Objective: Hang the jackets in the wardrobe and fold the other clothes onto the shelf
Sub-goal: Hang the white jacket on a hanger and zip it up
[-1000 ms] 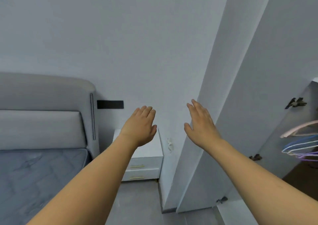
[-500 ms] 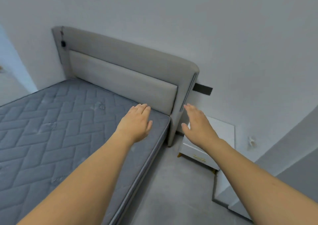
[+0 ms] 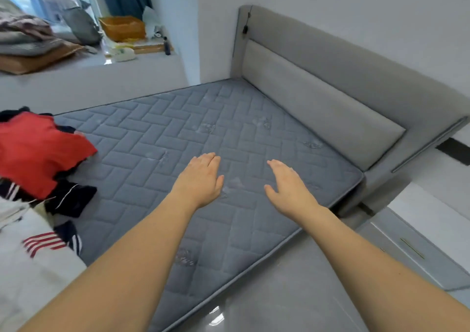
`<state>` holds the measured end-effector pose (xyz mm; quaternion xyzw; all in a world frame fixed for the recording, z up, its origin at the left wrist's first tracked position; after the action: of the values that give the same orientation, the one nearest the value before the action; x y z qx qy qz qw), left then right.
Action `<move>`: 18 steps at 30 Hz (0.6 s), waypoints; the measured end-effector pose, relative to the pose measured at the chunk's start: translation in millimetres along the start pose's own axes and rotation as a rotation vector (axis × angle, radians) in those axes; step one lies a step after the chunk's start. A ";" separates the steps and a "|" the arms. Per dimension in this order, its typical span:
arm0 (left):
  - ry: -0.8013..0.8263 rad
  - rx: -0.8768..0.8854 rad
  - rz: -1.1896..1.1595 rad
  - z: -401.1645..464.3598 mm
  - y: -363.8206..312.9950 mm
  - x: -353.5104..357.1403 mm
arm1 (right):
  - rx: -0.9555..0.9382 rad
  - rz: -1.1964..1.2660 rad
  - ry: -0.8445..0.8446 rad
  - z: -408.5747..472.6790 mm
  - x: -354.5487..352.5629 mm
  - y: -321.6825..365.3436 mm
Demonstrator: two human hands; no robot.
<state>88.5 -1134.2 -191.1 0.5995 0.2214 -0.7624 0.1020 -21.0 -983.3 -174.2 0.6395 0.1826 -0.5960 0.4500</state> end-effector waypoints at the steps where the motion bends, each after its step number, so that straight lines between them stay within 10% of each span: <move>1: 0.006 -0.047 0.010 -14.3 25.7 0.5 | -0.037 0.008 0.031 5.6 16.9 20.3; 18: 0.018 -0.684 -0.024 -287.6 403.0 -29.2 | -0.390 0.132 0.443 22.5 290.5 395.7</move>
<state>515.7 -1360.2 -302.6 0.5345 0.4721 -0.6399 0.2863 335.1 -1298.2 -299.2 0.6660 0.3455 -0.3651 0.5512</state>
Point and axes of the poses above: each hand's wrist, its own z-axis towards the middle knuckle, its own x-axis out of the palm, y = z × x, the point moved 9 cm from there along z, towards the middle knuckle, and after that the axes turned 8 degrees about -y, right-handed, at the moved point
